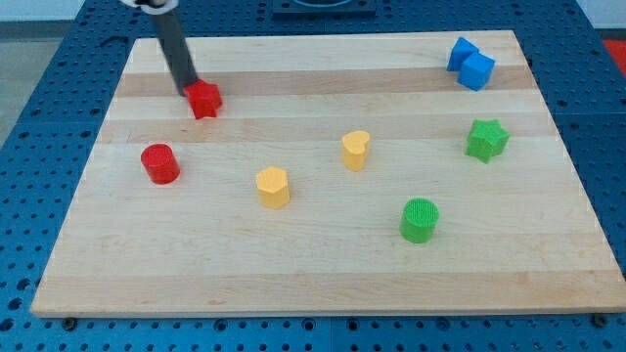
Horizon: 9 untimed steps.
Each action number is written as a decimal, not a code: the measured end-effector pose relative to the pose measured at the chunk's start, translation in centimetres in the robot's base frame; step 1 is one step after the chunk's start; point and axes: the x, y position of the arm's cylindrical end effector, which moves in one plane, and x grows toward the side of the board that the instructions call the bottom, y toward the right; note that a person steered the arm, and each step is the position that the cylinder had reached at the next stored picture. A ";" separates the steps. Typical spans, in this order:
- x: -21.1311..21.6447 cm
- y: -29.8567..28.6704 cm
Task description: Move the red star to the top right of the yellow heart
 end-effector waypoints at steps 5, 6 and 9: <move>-5.6 -1.0; -3.1 -7.8; 3.9 7.3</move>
